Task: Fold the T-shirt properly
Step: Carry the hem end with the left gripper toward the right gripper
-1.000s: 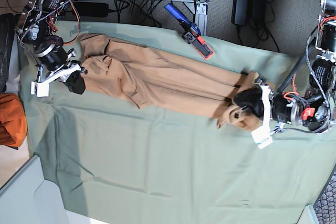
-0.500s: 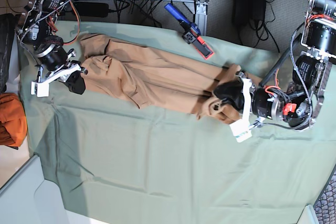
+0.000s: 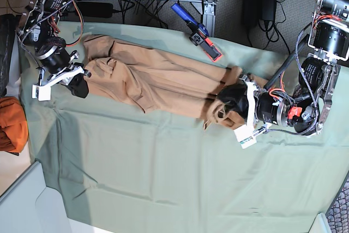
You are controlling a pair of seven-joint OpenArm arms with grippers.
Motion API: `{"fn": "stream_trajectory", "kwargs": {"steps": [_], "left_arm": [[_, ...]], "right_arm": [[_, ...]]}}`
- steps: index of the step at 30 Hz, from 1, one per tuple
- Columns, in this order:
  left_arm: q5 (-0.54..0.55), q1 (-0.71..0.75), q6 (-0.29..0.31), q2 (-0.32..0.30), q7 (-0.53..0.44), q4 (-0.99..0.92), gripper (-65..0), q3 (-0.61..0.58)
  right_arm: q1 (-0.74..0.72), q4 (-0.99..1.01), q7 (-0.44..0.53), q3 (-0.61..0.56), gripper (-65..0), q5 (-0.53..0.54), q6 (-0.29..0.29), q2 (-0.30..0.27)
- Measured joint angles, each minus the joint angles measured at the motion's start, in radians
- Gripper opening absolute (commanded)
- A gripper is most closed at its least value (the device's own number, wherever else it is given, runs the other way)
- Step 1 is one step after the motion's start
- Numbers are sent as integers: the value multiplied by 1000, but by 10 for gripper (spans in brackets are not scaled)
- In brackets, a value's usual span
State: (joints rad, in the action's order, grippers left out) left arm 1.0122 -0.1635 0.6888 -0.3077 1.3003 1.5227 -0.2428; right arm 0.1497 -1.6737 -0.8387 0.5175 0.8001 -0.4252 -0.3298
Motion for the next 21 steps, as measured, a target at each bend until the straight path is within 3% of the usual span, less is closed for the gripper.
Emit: {"fn": "stream_trajectory", "kwargs": {"steps": [2, 9, 17, 21], "left_arm": [[30, 0, 0, 0, 0, 0, -363, 0], [100, 0, 0, 0, 0, 0, -364, 0], [66, -18, 0, -1, -6, 0, -364, 53], [40, -11, 0, -27, -3, 0, -364, 67]], "right_arm": [[0, 0, 0, 0, -650, 0, 0, 0], [0, 0, 0, 0, -650, 0, 0, 0], [2, 0, -1, 2, -650, -12, 0, 0], [2, 0, -10, 65, -650, -20, 0, 0]]}}
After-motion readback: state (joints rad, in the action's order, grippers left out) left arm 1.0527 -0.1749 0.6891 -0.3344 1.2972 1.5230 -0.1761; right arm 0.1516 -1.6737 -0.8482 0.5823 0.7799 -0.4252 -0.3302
